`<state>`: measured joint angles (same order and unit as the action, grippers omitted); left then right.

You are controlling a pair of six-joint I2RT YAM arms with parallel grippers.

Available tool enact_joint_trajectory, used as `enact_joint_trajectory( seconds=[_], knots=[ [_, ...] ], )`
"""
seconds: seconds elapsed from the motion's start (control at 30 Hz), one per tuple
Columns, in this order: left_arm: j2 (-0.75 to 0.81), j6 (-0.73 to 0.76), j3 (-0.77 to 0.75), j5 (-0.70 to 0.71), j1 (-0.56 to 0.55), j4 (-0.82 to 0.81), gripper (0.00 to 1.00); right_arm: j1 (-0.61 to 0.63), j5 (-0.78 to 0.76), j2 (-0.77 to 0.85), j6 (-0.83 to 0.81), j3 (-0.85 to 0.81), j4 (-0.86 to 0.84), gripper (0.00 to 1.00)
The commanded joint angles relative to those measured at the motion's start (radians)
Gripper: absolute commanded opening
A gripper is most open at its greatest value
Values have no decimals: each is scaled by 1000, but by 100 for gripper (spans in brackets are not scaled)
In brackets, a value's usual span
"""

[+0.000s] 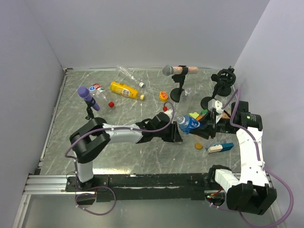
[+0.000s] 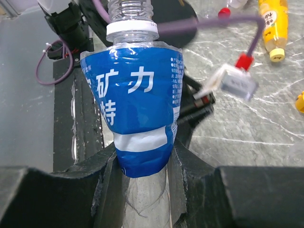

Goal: Unscrew the bottle caps
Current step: Place the bottle cap at the center of the board, then pass from the right arm to the left

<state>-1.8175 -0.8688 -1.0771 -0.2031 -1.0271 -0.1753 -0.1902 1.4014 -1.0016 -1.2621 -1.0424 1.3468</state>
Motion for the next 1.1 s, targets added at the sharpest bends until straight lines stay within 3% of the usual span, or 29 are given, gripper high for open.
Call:
enact_joint_trajectory(
  seconds=[0.0, 0.2, 0.37, 0.53, 0.7, 0.83, 0.97, 1.07],
  knots=[
    [-72, -29, -79, 25, -7, 2, 2, -8, 59, 27, -8, -2, 6, 18],
    [-192, -44, -185, 14, -14, 22, 9, -9, 53, 18, -13, -1, 9, 18],
    [-262, -61, -251, 19, -14, 42, 21, -9, 47, 17, 7, 5, -12, 18],
    [-250, -67, -248, 33, -14, 36, 48, -14, 44, 12, 7, 5, -14, 18],
    [-109, -49, -150, 83, -14, -4, 71, -29, 48, 14, -8, 7, 2, 18],
    [64, 0, -35, 120, -14, -78, 77, -69, 65, 1, -59, -10, 54, 18],
    [286, 132, 124, 261, -45, -90, 81, -98, 42, -37, -176, -91, 214, 18],
    [456, 221, 244, 268, -47, -157, 90, -106, 7, -39, -140, -123, 221, 18]
  ],
)
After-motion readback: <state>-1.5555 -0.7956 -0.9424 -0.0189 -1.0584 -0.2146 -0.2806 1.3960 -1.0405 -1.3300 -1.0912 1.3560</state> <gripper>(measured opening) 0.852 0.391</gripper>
